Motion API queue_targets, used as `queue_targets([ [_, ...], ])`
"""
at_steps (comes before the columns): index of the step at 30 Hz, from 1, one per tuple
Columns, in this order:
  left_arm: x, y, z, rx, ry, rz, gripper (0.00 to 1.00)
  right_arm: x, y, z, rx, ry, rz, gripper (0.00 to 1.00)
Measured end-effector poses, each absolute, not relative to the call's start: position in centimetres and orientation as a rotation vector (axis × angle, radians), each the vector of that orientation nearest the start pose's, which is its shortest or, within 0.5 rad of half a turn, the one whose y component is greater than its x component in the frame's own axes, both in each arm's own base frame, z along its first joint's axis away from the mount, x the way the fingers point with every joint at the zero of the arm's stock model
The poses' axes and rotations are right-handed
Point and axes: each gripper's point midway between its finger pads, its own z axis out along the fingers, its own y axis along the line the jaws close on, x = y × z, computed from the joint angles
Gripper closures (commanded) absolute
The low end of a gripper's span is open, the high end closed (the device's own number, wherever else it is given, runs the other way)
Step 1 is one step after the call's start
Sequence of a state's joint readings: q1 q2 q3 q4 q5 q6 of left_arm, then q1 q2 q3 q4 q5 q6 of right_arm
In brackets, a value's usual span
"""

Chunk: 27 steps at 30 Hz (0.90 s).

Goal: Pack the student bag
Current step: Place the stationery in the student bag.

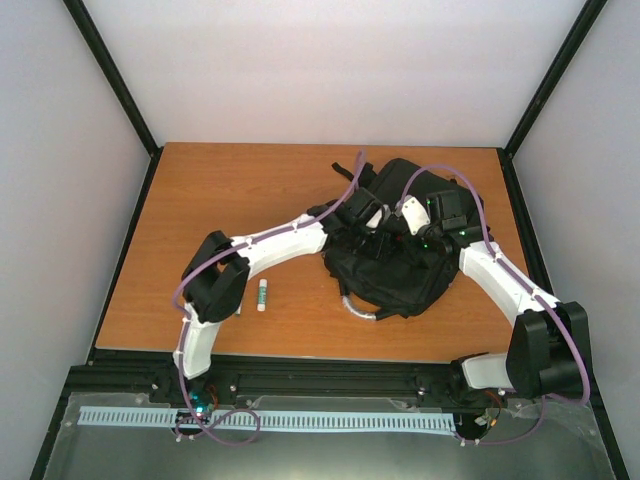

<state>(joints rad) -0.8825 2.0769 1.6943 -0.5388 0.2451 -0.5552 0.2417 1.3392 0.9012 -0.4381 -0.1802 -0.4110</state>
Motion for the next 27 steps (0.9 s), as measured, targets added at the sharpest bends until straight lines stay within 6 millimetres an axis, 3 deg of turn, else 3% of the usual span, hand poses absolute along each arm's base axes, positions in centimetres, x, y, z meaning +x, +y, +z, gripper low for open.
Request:
queue_targets([
  [4,29.3,-42.6,11.3,0.523,2.656,-0.795,0.52,34.4,11.7,13.4,-0.855,2.278,0.144,0.97],
  [9,27.7,-41.4,9.9,0.501,2.695,-0.750,0.75,34.4,11.7,13.4,-0.855,2.278,0.145,0.97],
  [12,27.7,-41.4,9.5,0.478,2.702,-0.749,0.84,34.4,11.7,13.4,-0.855,2.278,0.145,0.97],
  [18,28.5,-42.2,8.9,0.444,2.690,-0.763,0.99,34.4,11.7,13.4,-0.855,2.278,0.145,0.97],
  [22,29.9,-43.6,8.0,0.431,2.684,-0.750,0.99,34.4,11.7,13.4,-0.856,2.278,0.146,0.97],
  [27,32.3,-46.4,8.6,0.422,2.629,-0.776,0.99,34.4,11.7,13.4,-0.856,2.278,0.147,0.97],
])
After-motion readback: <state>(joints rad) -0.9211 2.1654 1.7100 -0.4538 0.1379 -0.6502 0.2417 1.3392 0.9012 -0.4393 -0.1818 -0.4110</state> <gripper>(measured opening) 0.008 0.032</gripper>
